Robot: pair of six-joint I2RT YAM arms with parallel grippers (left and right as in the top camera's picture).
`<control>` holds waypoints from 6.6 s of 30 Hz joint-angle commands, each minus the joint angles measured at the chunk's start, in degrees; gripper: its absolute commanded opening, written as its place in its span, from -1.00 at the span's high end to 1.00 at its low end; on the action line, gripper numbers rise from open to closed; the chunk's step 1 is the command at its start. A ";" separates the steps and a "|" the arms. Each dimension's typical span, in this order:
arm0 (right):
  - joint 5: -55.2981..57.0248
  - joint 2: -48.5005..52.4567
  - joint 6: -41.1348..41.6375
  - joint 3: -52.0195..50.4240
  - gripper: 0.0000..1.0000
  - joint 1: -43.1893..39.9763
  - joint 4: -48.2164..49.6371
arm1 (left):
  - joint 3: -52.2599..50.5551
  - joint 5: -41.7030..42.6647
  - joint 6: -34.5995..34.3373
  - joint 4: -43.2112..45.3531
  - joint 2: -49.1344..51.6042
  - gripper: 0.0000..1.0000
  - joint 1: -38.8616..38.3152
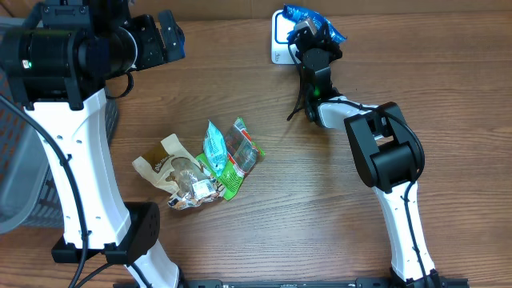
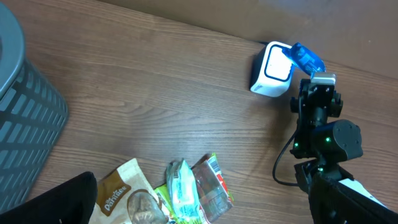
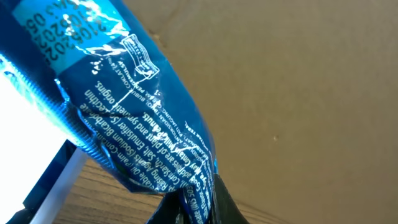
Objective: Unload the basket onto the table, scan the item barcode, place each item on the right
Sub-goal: 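Hold the blue wrapper's barcode against the scanner face, then move the blue wrapper to the right table edge and release it, then reach the right gripper to the green snack packet in the pile, then grasp the green snack packet and pull it out of the pile, then lift and turn the green packet with the right gripper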
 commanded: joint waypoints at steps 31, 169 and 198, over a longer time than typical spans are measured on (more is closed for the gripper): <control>9.46 -17.07 -22.80 0.85 0.93 8.44 20.24 | -0.17 -0.37 1.29 0.07 -0.02 -1.00 -0.11; -64.74 -28.83 59.41 -9.97 -0.45 -4.70 -117.92 | -0.17 -0.37 1.29 0.07 -0.02 -0.99 -0.11; -85.99 -39.69 27.63 -12.37 0.93 -12.17 -88.67 | -0.17 -0.37 1.29 0.07 -0.02 -1.00 -0.11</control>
